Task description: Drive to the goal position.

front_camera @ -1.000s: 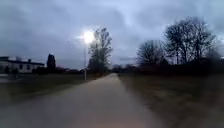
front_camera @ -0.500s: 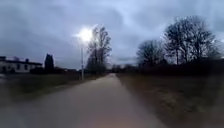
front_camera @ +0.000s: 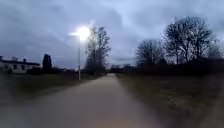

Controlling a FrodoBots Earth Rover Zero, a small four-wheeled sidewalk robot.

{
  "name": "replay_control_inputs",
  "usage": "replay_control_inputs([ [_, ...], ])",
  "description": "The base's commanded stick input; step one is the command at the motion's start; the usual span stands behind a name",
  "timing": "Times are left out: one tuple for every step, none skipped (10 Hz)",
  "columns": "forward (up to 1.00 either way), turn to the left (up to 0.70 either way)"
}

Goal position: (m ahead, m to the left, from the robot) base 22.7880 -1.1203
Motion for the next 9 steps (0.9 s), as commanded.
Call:
replay_control_inputs([
  [1.00,0.04],
  [1.00,0.04],
  [1.00,0.04],
  [1.00,0.04],
  [1.00,0.04],
  [1.00,0.04],
  [1.00,0.04],
  [1.00,0.04],
  [1.00,0.04],
])
